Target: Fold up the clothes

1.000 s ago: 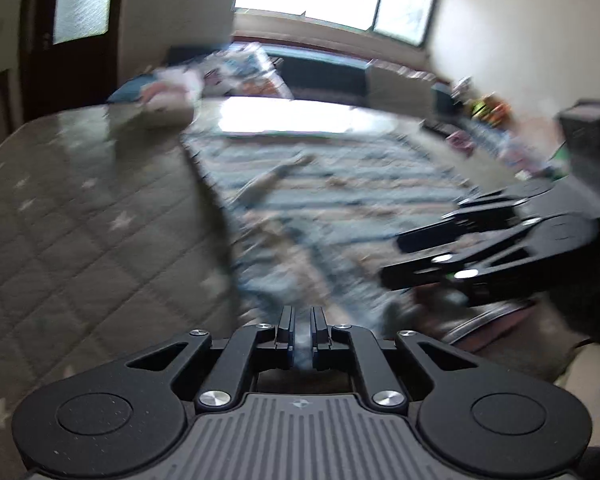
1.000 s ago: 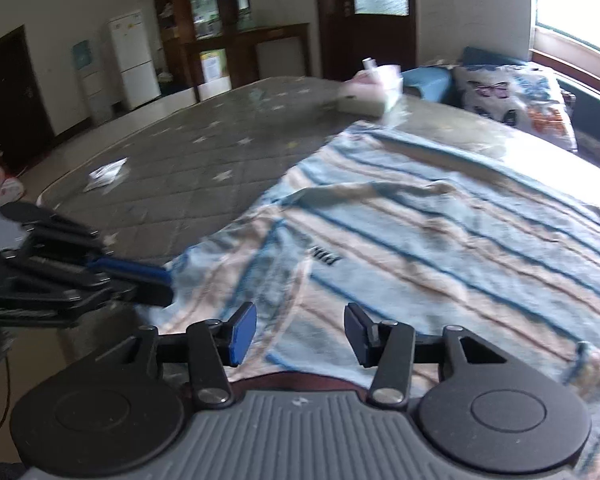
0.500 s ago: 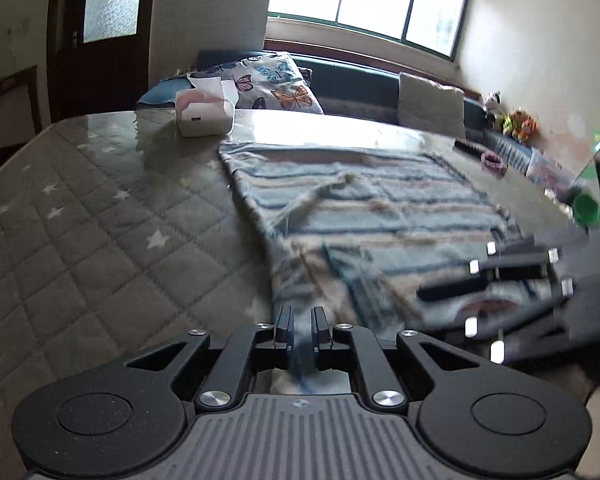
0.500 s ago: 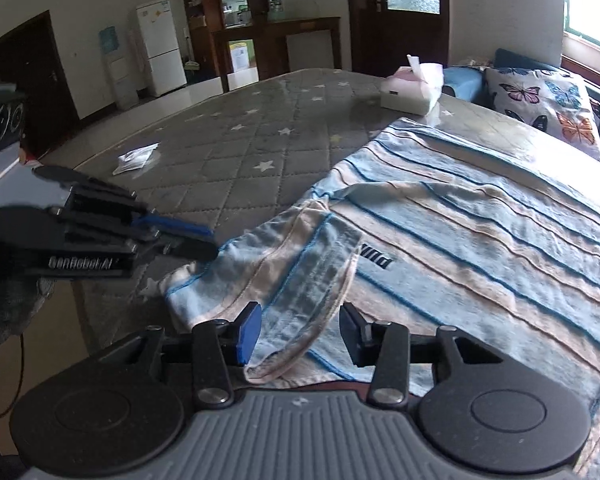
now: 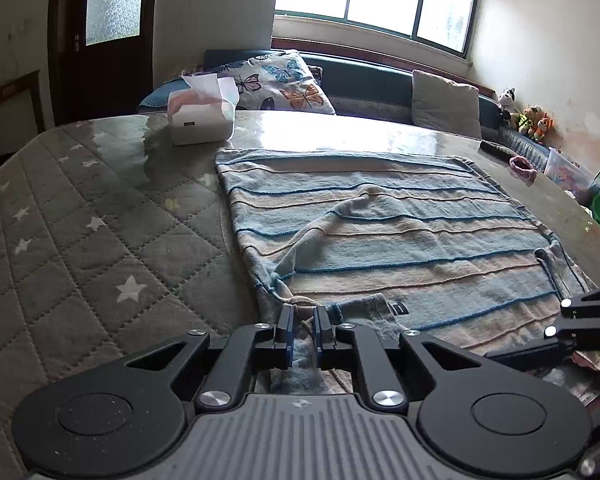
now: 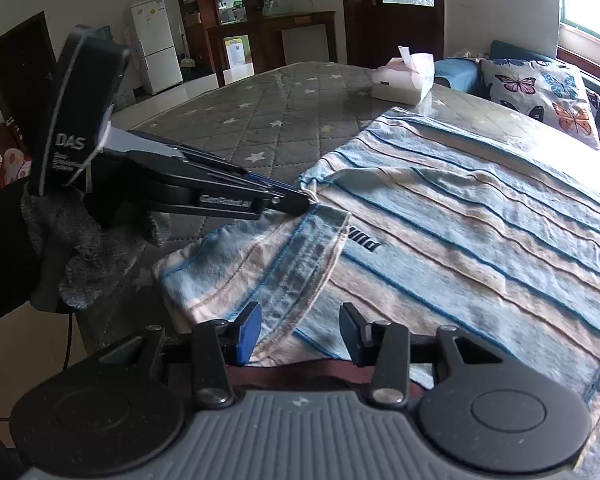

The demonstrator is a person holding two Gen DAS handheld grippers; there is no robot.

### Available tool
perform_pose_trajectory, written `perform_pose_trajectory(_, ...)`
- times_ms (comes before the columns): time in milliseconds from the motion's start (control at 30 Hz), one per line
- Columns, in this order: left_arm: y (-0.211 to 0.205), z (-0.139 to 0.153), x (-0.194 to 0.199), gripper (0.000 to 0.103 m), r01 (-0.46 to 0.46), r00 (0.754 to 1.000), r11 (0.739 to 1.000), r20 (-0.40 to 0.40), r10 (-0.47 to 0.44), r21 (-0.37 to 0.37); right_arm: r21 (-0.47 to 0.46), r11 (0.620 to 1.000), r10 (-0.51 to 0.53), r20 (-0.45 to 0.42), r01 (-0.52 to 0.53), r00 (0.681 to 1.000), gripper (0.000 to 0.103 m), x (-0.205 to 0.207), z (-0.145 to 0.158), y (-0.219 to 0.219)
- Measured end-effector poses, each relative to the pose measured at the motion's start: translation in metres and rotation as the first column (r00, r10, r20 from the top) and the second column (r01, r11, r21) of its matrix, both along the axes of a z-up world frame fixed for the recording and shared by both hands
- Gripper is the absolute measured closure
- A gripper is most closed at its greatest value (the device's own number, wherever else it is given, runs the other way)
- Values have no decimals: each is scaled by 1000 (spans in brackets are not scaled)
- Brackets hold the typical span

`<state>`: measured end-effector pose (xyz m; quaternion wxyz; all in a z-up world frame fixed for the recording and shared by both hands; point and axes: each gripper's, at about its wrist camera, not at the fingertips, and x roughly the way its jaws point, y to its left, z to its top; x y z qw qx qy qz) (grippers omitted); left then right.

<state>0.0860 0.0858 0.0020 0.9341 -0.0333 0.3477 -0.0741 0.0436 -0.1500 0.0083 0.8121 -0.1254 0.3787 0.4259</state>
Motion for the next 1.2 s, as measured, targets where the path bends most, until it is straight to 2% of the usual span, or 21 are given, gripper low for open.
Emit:
perform_pose_trajectory(200, -1, -1, 11, 90, -6, 1000, 1000, -8, 6, 13, 19, 999, -38, 7, 37, 999, 59, 5, 2, -12)
perform_pose_trajectory(400, -7, 1, 0, 86, 18, 1000, 997, 18, -19, 69, 25, 991, -128, 25, 128, 991, 59, 10, 7, -41)
perform_pose_trajectory(467, -10, 3, -9, 75, 40, 999, 996, 30, -42, 79, 20, 986, -163, 32, 163, 986, 59, 11, 9, -54)
perform_pose_trajectory(533, -14, 3, -20, 70, 64, 997, 992, 40, -69, 106, 5, 980, -201, 43, 201, 979, 59, 11, 9, -67)
perform_pose_trajectory(633, -17, 0, -38, 69, 97, 994, 986, 41, -104, 139, -17, 967, -253, 54, 254, 966, 58, 10, 7, -88)
perform_pose_trajectory(733, -19, -5, -58, 60, 115, 991, 976, 46, -125, 186, -36, 953, -299, 57, 302, 952, 58, 8, 5, -107)
perform_pose_trajectory(867, -24, -7, -82, 58, 146, 984, 956, 63, -167, 254, -51, 944, -325, 48, 327, 945, 57, 1, 2, -123)
perform_pose_trajectory(1000, -28, 1, -86, 58, 156, 980, 955, 79, -181, 252, -57, 941, -331, 47, 333, 943, 54, -10, 2, -134)
perform_pose_trajectory(1100, -30, 5, -75, 59, 145, 981, 966, 96, -169, 212, -42, 932, -357, 64, 360, 932, 54, -14, 7, -144)
perform_pose_trajectory(1200, -33, 2, -63, 59, 147, 984, 975, 75, -161, 164, -27, 919, -391, 77, 394, 917, 54, -16, 12, -154)
